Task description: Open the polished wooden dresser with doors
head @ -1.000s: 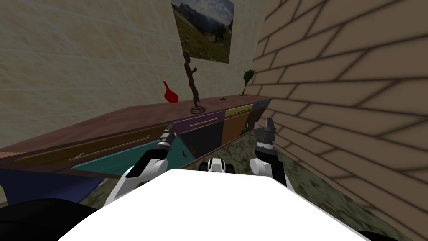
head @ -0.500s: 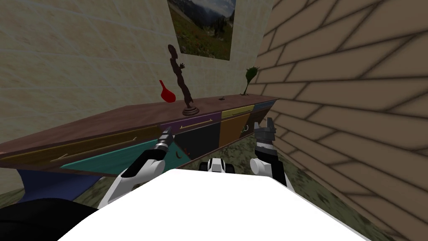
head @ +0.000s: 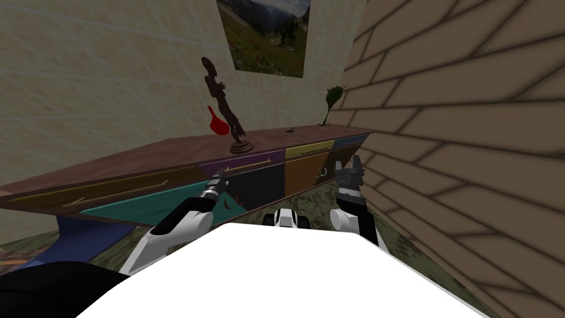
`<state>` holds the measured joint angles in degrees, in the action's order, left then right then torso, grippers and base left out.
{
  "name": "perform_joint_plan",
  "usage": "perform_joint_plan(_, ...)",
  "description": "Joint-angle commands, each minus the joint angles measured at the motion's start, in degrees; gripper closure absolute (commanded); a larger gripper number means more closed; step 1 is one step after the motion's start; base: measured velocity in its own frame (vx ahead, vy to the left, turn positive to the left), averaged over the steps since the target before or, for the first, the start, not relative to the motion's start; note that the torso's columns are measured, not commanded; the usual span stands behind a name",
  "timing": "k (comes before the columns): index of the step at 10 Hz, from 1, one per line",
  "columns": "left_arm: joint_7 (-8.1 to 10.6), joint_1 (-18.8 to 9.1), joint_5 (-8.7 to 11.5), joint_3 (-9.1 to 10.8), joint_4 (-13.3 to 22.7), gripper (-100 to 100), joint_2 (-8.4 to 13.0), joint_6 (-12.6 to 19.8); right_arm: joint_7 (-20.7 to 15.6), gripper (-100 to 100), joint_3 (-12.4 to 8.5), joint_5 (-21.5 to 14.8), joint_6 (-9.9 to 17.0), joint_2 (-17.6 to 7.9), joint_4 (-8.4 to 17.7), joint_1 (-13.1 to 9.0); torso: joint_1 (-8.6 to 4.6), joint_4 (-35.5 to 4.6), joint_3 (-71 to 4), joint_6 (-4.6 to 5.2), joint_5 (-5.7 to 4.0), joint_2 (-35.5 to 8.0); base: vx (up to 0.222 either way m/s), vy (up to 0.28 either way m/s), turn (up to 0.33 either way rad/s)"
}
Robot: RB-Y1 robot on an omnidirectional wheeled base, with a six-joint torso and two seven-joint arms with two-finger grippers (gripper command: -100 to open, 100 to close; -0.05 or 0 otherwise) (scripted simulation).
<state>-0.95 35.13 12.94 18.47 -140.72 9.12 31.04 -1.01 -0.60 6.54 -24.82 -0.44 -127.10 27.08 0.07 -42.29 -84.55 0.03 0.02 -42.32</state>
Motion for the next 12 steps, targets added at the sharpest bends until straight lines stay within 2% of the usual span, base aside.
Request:
perform_joint_plan(1,0.23,0.33,0.96,1.01,-2.01,-100,0.7,2.97,0.0,0,-0.01,0.0,0.0,-0.01,0.0,0.0,-0.1,0.03,0.0,0.21,0.01,0.03,0.053,-0.11,0.064)
perform_joint_plan(4,0.4,0.53,1.73,1.85,-5.61,-100,1.78,5.19,0.0,0,0.0,0.0,0.0,0.0,0.0,0.0,-0.14,0.02,-0.06,-0.02,-0.05,0.1,0.049,-0.114,0.057)
perform_joint_plan(6,0.36,0.35,1.45,1.64,-5.15,-100,1.48,5.18,0.0,0,-0.01,0.0,0.0,-0.01,0.0,-0.01,0.19,-0.03,0.06,-0.02,0.05,-0.09,0.009,-0.025,0.003)
perform_joint_plan(7,0.36,0.35,1.44,1.63,-5.14,100,1.47,5.17,0.0,0,-0.01,0.0,0.0,-0.02,0.0,-0.01,0.17,-0.03,0.06,-0.03,0.06,-0.08,0.0,0.0,0.0)
perform_joint_plan(11,0.09,2.13,1.6,0.96,-7.76,100,1.21,5.76,0.0,0,0.0,0.0,0.01,-0.01,0.01,-0.04,0.27,0.28,0.0,-0.04,0.36,0.17,-0.15,-0.054,0.034)
perform_joint_plan(12,0.2,1.62,1.67,1.26,-7.75,100,1.39,5.22,0.0,0,0.0,0.0,0.01,-0.01,0.01,-0.03,0.25,0.28,-0.11,-0.05,0.29,0.31,-0.078,-0.04,0.006)
